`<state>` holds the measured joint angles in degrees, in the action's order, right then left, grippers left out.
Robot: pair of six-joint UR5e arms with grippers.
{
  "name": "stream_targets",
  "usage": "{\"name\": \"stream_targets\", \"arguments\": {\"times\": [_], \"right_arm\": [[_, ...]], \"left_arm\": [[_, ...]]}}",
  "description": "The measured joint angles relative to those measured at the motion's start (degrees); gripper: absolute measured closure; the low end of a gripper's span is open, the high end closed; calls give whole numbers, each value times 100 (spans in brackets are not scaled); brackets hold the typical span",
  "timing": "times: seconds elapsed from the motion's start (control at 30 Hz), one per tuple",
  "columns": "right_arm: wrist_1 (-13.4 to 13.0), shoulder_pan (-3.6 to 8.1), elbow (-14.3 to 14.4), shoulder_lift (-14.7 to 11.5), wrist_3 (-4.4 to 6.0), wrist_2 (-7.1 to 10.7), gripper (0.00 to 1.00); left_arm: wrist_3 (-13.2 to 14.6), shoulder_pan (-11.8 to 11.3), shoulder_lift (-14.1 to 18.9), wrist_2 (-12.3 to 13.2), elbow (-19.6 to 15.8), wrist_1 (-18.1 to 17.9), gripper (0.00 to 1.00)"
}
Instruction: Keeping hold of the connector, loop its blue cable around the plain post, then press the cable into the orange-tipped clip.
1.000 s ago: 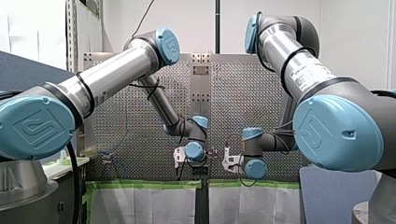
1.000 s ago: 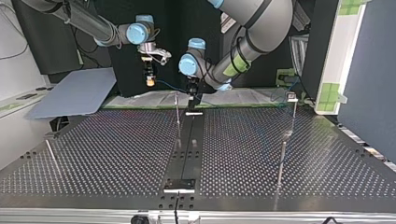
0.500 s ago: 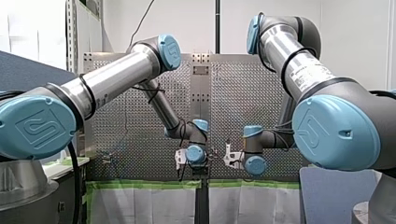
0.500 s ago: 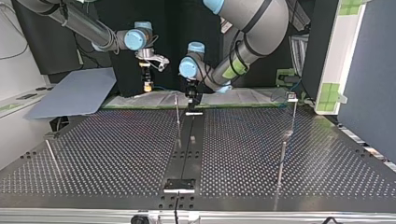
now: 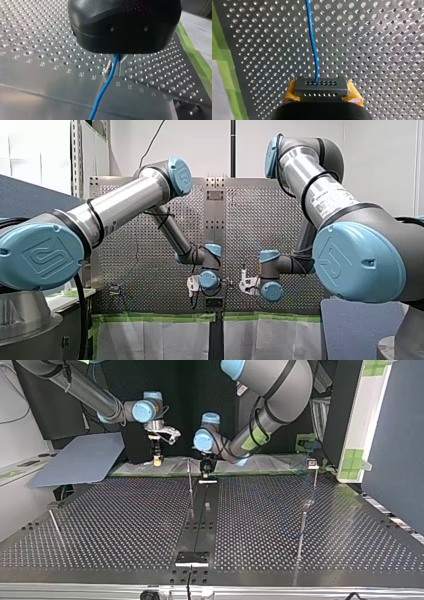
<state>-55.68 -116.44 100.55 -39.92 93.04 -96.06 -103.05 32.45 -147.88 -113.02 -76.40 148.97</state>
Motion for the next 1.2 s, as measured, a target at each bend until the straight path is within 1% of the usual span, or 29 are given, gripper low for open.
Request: {"name": "stream_targets", "arguments": {"times": [0.13, 0.3, 0.77, 1.0, 1.2], "right_arm": [[85, 25, -109, -1, -7, 12, 100], [237, 72, -200, -2, -41, 15, 100], [338, 173, -301, -4, -56, 65, 100], [383, 194, -393, -4, -64, 100, 100], [525, 203, -480, -3, -65, 111, 100]], "left_arm": [[-3, -47, 1, 3, 34, 12, 100], [-4, -84, 1, 4, 54, 43, 100], [7, -149, 1, 4, 70, 92, 100], [2, -180, 1, 4, 73, 98, 100], [-3, -217, -1, 4, 74, 98, 100]]}}
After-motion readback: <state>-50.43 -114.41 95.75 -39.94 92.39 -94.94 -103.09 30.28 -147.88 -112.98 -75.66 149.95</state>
